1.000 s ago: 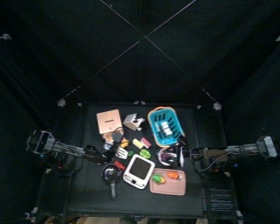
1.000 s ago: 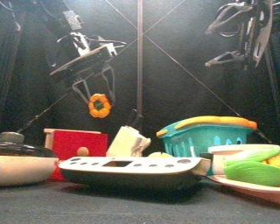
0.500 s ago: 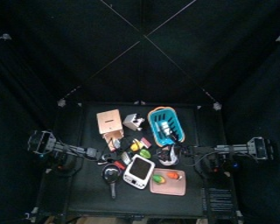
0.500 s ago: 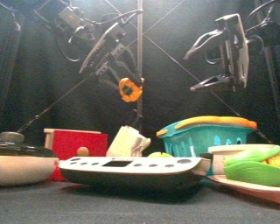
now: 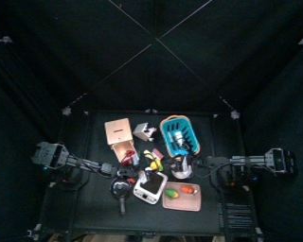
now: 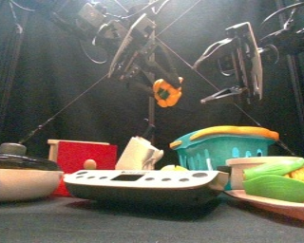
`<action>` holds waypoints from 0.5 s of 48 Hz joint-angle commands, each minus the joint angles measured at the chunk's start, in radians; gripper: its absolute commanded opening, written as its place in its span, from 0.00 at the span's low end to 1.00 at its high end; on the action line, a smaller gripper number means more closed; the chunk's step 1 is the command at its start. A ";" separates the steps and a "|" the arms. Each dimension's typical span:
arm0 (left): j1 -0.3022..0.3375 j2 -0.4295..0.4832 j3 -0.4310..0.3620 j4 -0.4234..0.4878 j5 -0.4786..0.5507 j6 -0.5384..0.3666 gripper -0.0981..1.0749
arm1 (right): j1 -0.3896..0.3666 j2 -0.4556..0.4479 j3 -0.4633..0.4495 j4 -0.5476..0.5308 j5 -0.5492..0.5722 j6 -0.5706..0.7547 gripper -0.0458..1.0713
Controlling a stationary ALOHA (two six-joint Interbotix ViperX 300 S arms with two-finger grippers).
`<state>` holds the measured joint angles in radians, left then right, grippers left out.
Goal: Hand over squash
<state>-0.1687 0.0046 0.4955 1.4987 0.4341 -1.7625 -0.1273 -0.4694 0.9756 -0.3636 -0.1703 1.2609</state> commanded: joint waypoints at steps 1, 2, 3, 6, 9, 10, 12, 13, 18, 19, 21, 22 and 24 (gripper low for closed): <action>-0.012 0.000 -0.041 0.011 -0.005 -0.002 0.76 | 0.015 0.011 -0.028 0.006 -0.020 -0.003 0.95; -0.015 0.000 -0.044 0.011 -0.005 -0.002 0.76 | 0.015 0.017 -0.029 0.008 -0.023 -0.003 0.95; -0.017 0.003 -0.048 0.011 -0.005 -0.002 0.76 | 0.017 0.023 -0.031 0.008 -0.025 -0.003 0.95; -0.020 0.009 -0.060 0.012 -0.005 -0.002 0.77 | 0.018 0.041 -0.041 0.006 -0.032 -0.005 0.95; -0.020 0.017 -0.069 0.012 -0.005 -0.002 0.78 | 0.021 0.055 -0.052 0.003 -0.038 -0.005 0.95; -0.020 0.018 -0.072 0.012 -0.005 -0.002 0.78 | 0.023 0.058 -0.057 0.003 -0.040 -0.006 0.95; -0.020 0.025 -0.077 0.012 -0.005 -0.002 0.78 | 0.025 0.064 -0.063 -0.002 -0.044 -0.012 0.95; -0.020 0.028 -0.080 0.012 -0.005 -0.002 0.78 | 0.028 0.066 -0.066 -0.005 -0.046 -0.012 0.95; -0.020 0.040 -0.089 0.012 -0.005 -0.002 0.78 | 0.031 0.077 -0.075 -0.015 -0.051 -0.008 0.95; -0.020 0.041 -0.091 0.012 -0.005 -0.002 0.78 | 0.031 0.077 -0.075 -0.015 -0.051 -0.008 0.95; -0.021 0.044 -0.094 0.011 -0.006 -0.002 0.78 | 0.031 0.077 -0.077 -0.017 -0.051 -0.008 0.95; -0.020 0.044 -0.094 0.011 -0.006 -0.002 0.78 | 0.031 0.078 -0.078 -0.017 -0.051 -0.009 0.95; -0.020 0.046 -0.095 0.012 -0.006 -0.002 0.78 | 0.031 0.078 -0.080 -0.017 -0.049 -0.009 0.95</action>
<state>-0.1871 0.0583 0.4326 1.5064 0.4280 -1.7641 -0.0982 -0.3820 0.9219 -0.3774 -0.2117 1.2517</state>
